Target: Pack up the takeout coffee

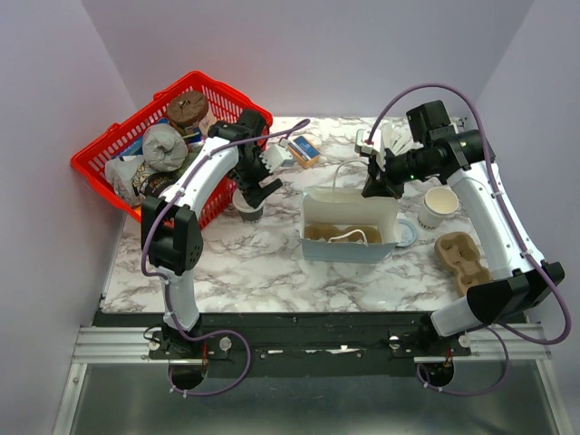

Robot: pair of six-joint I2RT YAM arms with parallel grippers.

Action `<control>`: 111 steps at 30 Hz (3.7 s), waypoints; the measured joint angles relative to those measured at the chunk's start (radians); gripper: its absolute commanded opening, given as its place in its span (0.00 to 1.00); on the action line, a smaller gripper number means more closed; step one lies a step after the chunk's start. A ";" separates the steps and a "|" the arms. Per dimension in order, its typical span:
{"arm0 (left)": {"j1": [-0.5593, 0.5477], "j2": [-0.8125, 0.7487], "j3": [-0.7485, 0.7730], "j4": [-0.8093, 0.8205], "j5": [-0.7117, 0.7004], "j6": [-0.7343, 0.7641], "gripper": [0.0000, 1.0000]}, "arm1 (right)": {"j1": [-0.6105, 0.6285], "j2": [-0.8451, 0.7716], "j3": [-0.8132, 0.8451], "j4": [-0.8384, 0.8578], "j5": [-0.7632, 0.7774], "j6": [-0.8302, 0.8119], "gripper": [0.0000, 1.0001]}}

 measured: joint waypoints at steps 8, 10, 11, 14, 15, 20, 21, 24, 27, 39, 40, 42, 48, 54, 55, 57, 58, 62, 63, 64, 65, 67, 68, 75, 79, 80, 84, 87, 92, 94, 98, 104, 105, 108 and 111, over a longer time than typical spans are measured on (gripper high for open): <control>-0.010 -0.003 -0.042 0.053 -0.019 -0.011 0.98 | 0.000 0.000 0.000 -0.001 0.000 0.000 0.00; -0.014 -0.006 -0.048 0.071 -0.028 -0.016 0.98 | 0.000 0.000 0.000 -0.001 0.000 0.000 0.01; -0.014 -0.006 -0.048 0.074 -0.029 -0.019 0.98 | 0.000 0.000 0.000 -0.001 0.000 0.000 0.01; -0.016 -0.006 -0.048 0.085 -0.029 -0.031 0.98 | 0.000 0.000 0.000 -0.001 0.000 0.000 0.01; -0.017 -0.006 -0.048 0.087 -0.030 -0.034 0.98 | 0.000 0.000 0.000 -0.001 0.000 0.000 0.01; -0.019 -0.006 -0.050 0.090 -0.029 -0.046 0.98 | 0.000 0.000 -0.001 -0.001 0.000 0.000 0.01; -0.021 -0.006 -0.051 0.092 -0.029 -0.048 0.98 | 0.000 0.000 -0.002 -0.001 0.000 0.000 0.01; -0.026 -0.012 -0.060 0.101 -0.029 -0.053 0.98 | 0.000 0.000 -0.006 -0.001 0.000 0.000 0.01; -0.031 -0.019 -0.069 0.105 -0.029 -0.064 0.98 | 0.000 0.000 -0.007 -0.001 0.000 0.000 0.00; -0.058 -0.034 -0.070 0.092 -0.025 -0.143 0.98 | 0.000 0.000 -0.011 -0.001 0.000 0.004 0.01; -0.059 -0.037 -0.070 0.092 -0.025 -0.146 0.98 | 0.000 0.000 -0.011 -0.001 0.000 0.005 0.01; -0.061 -0.048 -0.070 0.093 -0.025 -0.152 0.98 | 0.000 0.000 -0.011 -0.001 0.000 0.005 0.00; -0.070 -0.086 -0.059 0.102 -0.027 -0.153 0.98 | 0.000 0.000 -0.012 -0.001 0.000 0.005 0.01; -0.071 -0.081 -0.053 0.103 -0.037 -0.153 0.98 | 0.000 0.000 -0.012 -0.001 0.000 0.005 0.01; -0.071 -0.079 -0.053 0.103 -0.040 -0.154 0.98 | 0.000 0.000 -0.012 -0.001 0.000 0.005 0.00; -0.071 -0.070 -0.053 0.105 -0.048 -0.155 0.98 | 0.000 0.000 -0.013 -0.001 0.000 0.005 0.01; -0.071 -0.066 -0.053 0.105 -0.050 -0.156 0.98 | 0.000 0.000 -0.014 -0.001 0.000 0.005 0.01; -0.071 -0.048 -0.053 0.105 -0.053 -0.161 0.98 | 0.000 0.000 -0.014 -0.001 0.000 0.005 0.01; -0.071 -0.045 -0.053 0.106 -0.053 -0.162 0.98 | 0.000 0.000 -0.014 -0.001 0.000 0.005 0.00; -0.071 -0.043 -0.053 0.107 -0.053 -0.163 0.99 | 0.000 0.000 -0.014 -0.001 0.000 0.005 0.00; -0.071 -0.042 -0.053 0.108 -0.053 -0.164 0.98 | 0.000 0.000 -0.014 -0.001 0.000 0.005 0.01; -0.070 -0.039 -0.053 0.110 -0.053 -0.164 0.98 | 0.000 0.000 -0.014 -0.001 0.000 0.005 0.01; -0.069 -0.037 -0.053 0.111 -0.053 -0.164 0.98 | 0.000 0.000 -0.014 -0.001 0.000 0.006 0.01; -0.058 -0.010 -0.050 0.114 -0.058 -0.164 0.98 | 0.000 0.000 -0.014 -0.001 0.000 0.006 0.00; -0.051 0.003 -0.044 0.109 -0.059 -0.165 0.98 | 0.000 0.000 -0.014 -0.001 0.000 0.006 0.01; -0.050 0.003 -0.043 0.108 -0.060 -0.164 0.98 | 0.000 0.000 -0.014 -0.001 0.000 0.006 0.01; -0.048 0.012 -0.031 0.104 -0.059 -0.165 0.98 | 0.000 0.000 -0.014 -0.001 0.000 0.006 0.01; -0.048 0.016 -0.026 0.096 -0.059 -0.168 0.98 | 0.000 0.000 -0.014 -0.001 0.000 0.006 0.01; -0.048 0.028 -0.010 0.076 -0.058 -0.179 0.98 | 0.000 0.002 -0.014 -0.001 0.000 0.006 0.01; -0.048 0.032 -0.004 0.068 -0.058 -0.182 0.98 | 0.000 0.003 -0.014 -0.001 0.000 0.006 0.00; -0.048 0.036 0.000 0.053 -0.051 -0.188 0.98 | 0.000 0.004 -0.014 -0.001 0.000 0.006 0.01; -0.048 0.043 0.005 0.039 -0.042 -0.198 0.98 | 0.000 0.006 -0.014 -0.001 0.000 0.006 0.00; -0.048 0.044 0.005 0.038 -0.042 -0.199 0.97 | 0.000 0.006 -0.014 -0.001 0.000 0.006 0.01; -0.048 0.044 0.005 0.038 -0.042 -0.200 0.97 | 0.000 0.006 -0.014 -0.001 0.000 0.006 0.01; -0.048 0.044 0.005 0.039 -0.042 -0.202 0.98 | 0.000 0.006 -0.014 -0.001 0.000 0.006 0.01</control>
